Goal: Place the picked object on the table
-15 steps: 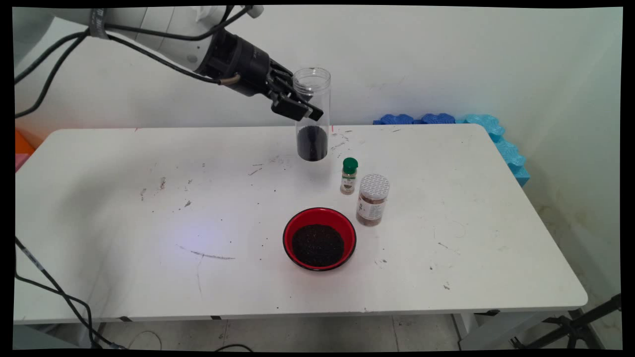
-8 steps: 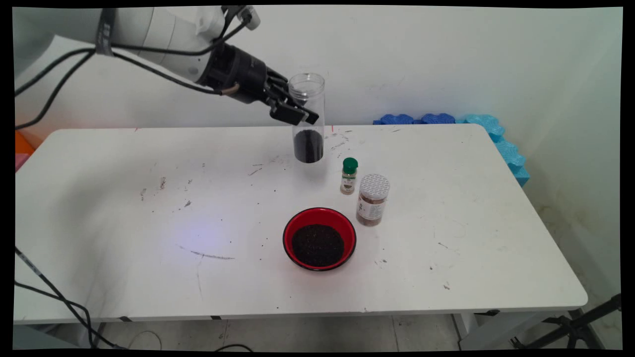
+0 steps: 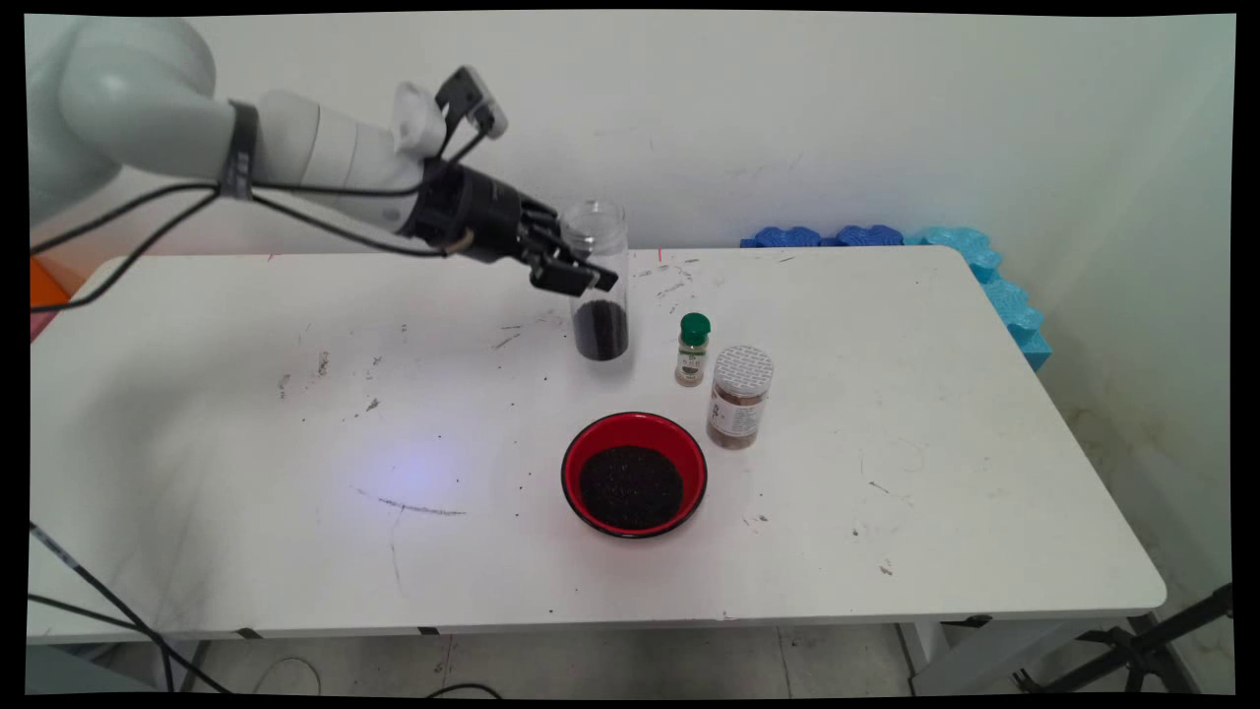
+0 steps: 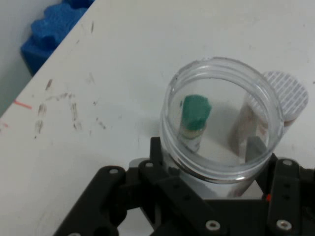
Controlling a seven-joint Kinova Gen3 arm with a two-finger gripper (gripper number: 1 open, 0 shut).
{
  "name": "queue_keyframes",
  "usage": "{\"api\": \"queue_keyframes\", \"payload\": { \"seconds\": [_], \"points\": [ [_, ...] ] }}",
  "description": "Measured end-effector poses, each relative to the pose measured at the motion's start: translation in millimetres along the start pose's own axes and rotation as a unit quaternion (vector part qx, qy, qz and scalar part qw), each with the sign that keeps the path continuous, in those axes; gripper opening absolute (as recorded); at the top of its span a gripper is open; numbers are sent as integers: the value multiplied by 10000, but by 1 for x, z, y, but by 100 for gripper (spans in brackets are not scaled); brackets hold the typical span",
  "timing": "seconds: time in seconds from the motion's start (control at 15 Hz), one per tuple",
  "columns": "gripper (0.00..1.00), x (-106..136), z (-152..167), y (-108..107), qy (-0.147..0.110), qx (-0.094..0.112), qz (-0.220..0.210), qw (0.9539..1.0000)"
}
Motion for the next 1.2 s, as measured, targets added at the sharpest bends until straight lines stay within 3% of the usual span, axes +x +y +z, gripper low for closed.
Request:
{"api": "queue_keyframes", "payload": {
  "seconds": [0.6, 1.2],
  "points": [
    [0, -50, 26, -4, -30, 160, -238, 9996],
    [0, -72, 41, -4, -36, 237, -429, 9988]
  ]
}}
